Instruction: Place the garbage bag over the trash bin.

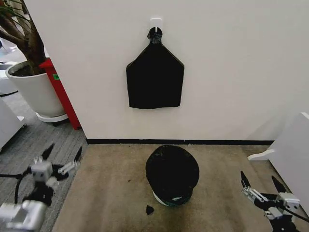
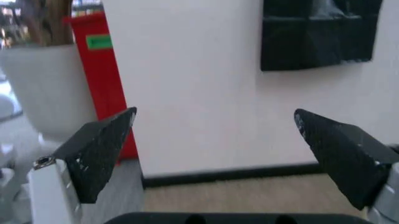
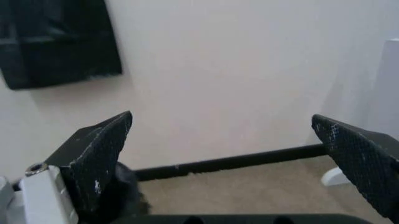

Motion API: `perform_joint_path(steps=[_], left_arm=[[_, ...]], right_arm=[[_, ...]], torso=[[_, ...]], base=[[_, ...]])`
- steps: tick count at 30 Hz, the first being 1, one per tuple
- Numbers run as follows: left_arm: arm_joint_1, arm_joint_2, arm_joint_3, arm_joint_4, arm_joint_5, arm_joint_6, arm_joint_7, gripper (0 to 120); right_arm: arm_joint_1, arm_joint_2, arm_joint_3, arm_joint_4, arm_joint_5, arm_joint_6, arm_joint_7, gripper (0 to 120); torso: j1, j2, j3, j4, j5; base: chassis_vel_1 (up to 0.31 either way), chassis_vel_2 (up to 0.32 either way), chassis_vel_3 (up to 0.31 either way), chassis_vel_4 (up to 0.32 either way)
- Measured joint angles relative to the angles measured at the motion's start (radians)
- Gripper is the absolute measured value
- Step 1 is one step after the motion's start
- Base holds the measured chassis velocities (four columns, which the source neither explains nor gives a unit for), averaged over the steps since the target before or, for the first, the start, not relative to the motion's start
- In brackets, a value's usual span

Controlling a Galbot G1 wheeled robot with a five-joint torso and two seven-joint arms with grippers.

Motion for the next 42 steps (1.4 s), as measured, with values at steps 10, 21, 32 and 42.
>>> perform_joint_path(steps=[10,21,32,42], left_arm=[[0.103,-0.093,0.042,-0.069,0.06,-0.064,0.05,100],[0.096,-0.089,0.046,-0.066,0.056,-0.062,0.048,100],[0.092,-0.087,0.048,-0.064,0.053,-0.059,0.045,100],[0.091,-0.086,0.049,-0.063,0.053,-0.058,0.044,100]], right_arm=[[-0.063,0.04,-0.084,0.055,-0.069,0.076,0.002,100],[-0.059,0.036,-0.085,0.055,-0.067,0.074,0.005,100],[-0.056,0.034,-0.085,0.053,-0.065,0.071,0.007,100],[-0.056,0.033,-0.085,0.053,-0.064,0.07,0.008,100]], torso=[[0.0,0.0,0.0,-0.0004,0.0],[0.0,0.0,0.0,-0.0004,0.0],[0.0,0.0,0.0,-0.0004,0.0],[0.0,0.0,0.0,-0.0004,0.0]], base=[[0.0,0.0,0.0,0.0],[0.0,0.0,0.0,0.0],[0.0,0.0,0.0,0.0],[0.0,0.0,0.0,0.0]])
